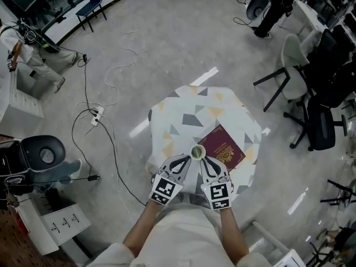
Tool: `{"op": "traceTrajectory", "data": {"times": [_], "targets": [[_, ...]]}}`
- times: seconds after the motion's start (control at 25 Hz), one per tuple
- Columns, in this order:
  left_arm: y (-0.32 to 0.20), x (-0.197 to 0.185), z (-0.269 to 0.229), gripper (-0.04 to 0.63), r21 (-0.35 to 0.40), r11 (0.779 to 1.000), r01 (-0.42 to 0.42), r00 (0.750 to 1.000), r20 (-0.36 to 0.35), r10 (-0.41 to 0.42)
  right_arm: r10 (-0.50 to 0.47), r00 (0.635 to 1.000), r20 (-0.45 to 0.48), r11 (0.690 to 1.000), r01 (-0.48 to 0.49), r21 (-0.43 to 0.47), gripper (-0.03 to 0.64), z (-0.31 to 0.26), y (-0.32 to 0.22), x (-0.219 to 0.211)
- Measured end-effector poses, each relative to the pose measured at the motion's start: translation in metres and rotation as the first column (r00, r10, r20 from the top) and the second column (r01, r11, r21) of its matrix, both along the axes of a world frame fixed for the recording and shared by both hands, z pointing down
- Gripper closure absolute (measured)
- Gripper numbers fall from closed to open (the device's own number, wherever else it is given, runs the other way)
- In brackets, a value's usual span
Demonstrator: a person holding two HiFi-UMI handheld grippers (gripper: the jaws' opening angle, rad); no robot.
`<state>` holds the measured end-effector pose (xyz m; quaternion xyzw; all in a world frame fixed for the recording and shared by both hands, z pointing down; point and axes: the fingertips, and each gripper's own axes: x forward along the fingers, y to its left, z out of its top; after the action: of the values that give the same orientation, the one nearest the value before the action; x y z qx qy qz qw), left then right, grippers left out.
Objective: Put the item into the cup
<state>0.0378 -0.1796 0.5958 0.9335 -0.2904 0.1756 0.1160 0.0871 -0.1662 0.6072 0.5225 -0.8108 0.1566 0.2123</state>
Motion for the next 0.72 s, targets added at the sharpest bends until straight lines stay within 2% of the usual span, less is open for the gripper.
{"op": "traceTrajectory", "data": {"times": [0.72], "targets": [[0.012, -0.009, -0.014, 0.583, 0.033, 0.996, -0.083, 0.996, -0.023, 0.083, 0.105, 0.994, -0.011, 0.993, -0.104, 0.052, 0.583, -0.021, 0.017, -0.004]]}}
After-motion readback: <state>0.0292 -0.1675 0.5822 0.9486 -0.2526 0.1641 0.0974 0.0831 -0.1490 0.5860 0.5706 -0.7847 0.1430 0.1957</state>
